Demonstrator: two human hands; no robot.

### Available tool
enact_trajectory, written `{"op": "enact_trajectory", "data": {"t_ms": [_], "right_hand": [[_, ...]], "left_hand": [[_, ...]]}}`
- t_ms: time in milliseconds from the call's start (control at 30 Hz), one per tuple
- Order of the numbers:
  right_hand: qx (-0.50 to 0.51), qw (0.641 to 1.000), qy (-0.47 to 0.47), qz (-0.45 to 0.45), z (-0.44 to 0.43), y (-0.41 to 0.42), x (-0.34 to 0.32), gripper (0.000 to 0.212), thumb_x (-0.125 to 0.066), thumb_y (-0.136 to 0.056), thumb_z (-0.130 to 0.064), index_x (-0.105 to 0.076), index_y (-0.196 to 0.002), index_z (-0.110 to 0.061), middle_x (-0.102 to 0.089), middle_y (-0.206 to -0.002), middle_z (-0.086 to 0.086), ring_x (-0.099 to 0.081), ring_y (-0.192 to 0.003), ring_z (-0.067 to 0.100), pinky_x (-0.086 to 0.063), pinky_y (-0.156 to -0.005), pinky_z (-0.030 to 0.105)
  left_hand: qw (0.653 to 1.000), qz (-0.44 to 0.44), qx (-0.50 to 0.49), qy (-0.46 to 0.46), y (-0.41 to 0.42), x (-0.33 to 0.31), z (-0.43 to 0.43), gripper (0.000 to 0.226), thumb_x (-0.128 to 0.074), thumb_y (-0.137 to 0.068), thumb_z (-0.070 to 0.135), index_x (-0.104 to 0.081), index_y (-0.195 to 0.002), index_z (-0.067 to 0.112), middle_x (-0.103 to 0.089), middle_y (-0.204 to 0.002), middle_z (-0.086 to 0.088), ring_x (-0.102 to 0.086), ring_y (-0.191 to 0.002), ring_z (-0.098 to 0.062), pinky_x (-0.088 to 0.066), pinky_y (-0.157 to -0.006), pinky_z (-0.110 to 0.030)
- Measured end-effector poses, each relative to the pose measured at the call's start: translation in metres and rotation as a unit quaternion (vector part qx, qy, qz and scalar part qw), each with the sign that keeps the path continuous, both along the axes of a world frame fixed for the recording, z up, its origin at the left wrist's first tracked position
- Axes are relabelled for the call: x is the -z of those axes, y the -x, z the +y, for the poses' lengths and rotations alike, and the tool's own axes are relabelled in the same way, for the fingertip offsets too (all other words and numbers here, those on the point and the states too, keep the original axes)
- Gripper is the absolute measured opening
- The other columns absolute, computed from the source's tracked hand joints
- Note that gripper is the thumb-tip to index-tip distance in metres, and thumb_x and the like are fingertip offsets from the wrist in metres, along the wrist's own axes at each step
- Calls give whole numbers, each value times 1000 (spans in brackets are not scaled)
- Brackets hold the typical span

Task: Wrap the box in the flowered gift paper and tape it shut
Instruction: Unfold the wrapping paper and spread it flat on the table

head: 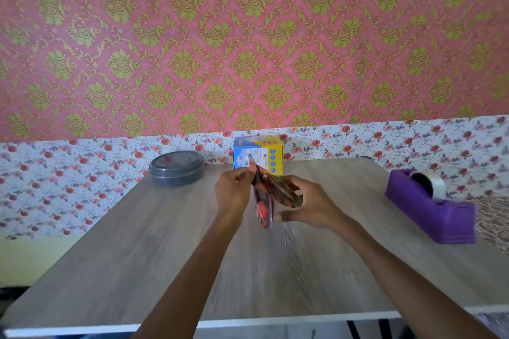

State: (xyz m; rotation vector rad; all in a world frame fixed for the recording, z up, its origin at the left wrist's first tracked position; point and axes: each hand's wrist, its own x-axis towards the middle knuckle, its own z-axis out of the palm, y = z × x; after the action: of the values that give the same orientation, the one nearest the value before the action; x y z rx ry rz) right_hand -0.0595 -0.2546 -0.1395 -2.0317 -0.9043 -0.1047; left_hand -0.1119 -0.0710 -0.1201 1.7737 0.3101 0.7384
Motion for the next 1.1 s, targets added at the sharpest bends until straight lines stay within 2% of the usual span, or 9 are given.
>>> {"op": "enact_trajectory", "data": {"t_ms": [67,167,233,333,467,600,700,900,1100], "right_hand": [[-26,996,10,81,3,3,-7,69,-83,-65,-52,-60,-128,-33,-67,-113,-17,-66,-92,1,-50,-75,22],[32,997,-53,54,15,4,-18,53,-60,-75,-75,-72,-96,-28,-67,-79,-17,-63,-76,2,-52,-75,34],[61,993,-79,65,20,6,-27,42,-64,-82,-64,-75,-82,-24,-70,-73,-13,-66,-76,7,-58,-79,40],[61,985,-87,136,22,10,-34,23,-76,-82,-40,-79,-92,-20,-76,-85,-1,-73,-85,13,-61,-77,32],[137,985,-69,77,25,9,-27,14,-69,-79,-20,-75,-74,-8,-71,-70,14,-65,-61,18,-56,-65,33],[181,980,-74,23,27,8,-19,36,-67,-87,-30,-65,-67,-1,-59,-56,10,-48,-52,12,-33,-55,27],[183,980,-82,20,30,9,-17,46,-67,-86,-48,-68,-68,-6,-65,-60,11,-58,-53,16,-40,-53,26],[286,957,-46,-24,23,3,-19,31,-66,-90,-22,-69,-66,-2,-67,-58,6,-59,-52,14,-49,-58,25],[364,929,3,-63,15,3,-19,29,-60,-88,-13,-54,-61,-9,-53,-57,6,-53,-56,27,-41,-52,29]], "left_hand": [[1000,-14,14,10,-3,5,-1,23,-66,-89,46,-78,-78,29,-74,-79,4,-65,-74,-13,-59,-72,-46],[997,-4,71,17,-8,12,-4,15,-69,-81,49,-78,-80,38,-76,-84,5,-71,-84,-18,-59,-79,-48],[995,-2,99,31,-9,13,-6,9,-70,-84,38,-78,-87,36,-76,-87,5,-72,-87,-19,-58,-84,-48],[996,-7,87,12,-9,11,-8,12,-69,-89,27,-78,-84,33,-76,-85,8,-73,-85,-14,-59,-84,-44],[994,26,101,22,-9,13,-10,15,-66,-87,25,-77,-78,29,-76,-83,4,-73,-85,-20,-58,-85,-47],[996,43,80,21,-7,11,-15,18,-63,-89,22,-73,-75,19,-74,-80,-2,-71,-85,-27,-57,-85,-49],[996,43,78,-3,-5,10,-17,19,-64,-91,24,-73,-74,23,-74,-80,1,-71,-83,-22,-58,-84,-45],[997,45,54,-9,-6,11,-16,24,-64,-88,22,-70,-72,5,-71,-78,-16,-68,-85,-37,-57,-82,-51],[997,49,44,-33,-7,7,-19,23,-62,-86,17,-67,-70,1,-67,-70,-19,-59,-64,-23,-58,-73,-47]]}}
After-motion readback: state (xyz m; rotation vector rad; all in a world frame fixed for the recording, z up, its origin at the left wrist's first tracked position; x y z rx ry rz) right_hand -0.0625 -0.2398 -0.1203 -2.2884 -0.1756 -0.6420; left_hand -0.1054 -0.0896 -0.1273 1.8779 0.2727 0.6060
